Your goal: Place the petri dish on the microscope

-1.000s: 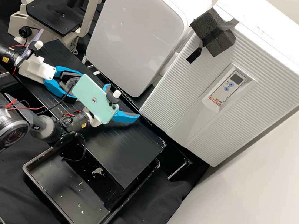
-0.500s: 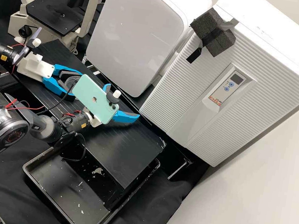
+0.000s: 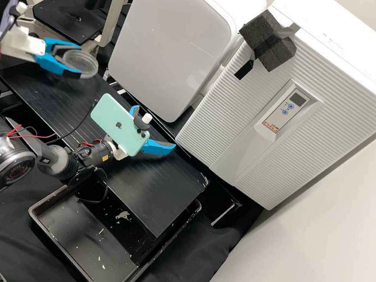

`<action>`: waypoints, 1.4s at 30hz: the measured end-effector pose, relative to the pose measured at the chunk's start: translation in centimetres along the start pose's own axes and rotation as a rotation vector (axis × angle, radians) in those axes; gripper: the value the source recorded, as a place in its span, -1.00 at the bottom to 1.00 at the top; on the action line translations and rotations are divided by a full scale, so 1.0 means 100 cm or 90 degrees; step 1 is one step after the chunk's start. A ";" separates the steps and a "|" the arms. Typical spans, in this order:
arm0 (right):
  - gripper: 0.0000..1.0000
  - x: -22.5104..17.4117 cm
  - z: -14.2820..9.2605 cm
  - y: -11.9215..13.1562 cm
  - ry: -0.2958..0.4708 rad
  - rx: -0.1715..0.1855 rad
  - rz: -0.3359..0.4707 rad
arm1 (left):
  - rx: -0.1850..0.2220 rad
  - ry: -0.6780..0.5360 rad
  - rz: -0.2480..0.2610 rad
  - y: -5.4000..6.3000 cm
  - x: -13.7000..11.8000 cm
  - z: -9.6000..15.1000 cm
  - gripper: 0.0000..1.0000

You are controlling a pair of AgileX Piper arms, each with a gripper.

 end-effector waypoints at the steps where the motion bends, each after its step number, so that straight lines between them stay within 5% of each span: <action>1: 1.00 0.000 0.000 0.000 0.000 0.000 0.000 | -0.002 0.006 0.019 0.006 -0.005 -0.003 -1.00; 8: 1.00 0.000 0.000 0.000 0.000 0.000 0.000 | -0.017 0.094 0.086 0.026 -0.023 -0.035 -1.00; 14: 1.00 0.000 0.000 0.000 0.000 0.000 0.000 | -0.012 0.186 0.105 0.027 -0.027 -0.069 -1.00; 21: 1.00 0.000 0.000 0.000 0.000 0.000 0.000 | -0.025 0.246 0.080 0.022 -0.020 -0.092 -1.00; 30: 1.00 0.000 0.000 0.000 0.000 0.000 0.000 | 0.001 0.287 0.054 0.022 -0.002 -0.111 -1.00; 42: 1.00 0.000 0.000 0.000 0.000 0.000 0.000 | 0.001 0.320 0.059 0.030 0.018 -0.130 -1.00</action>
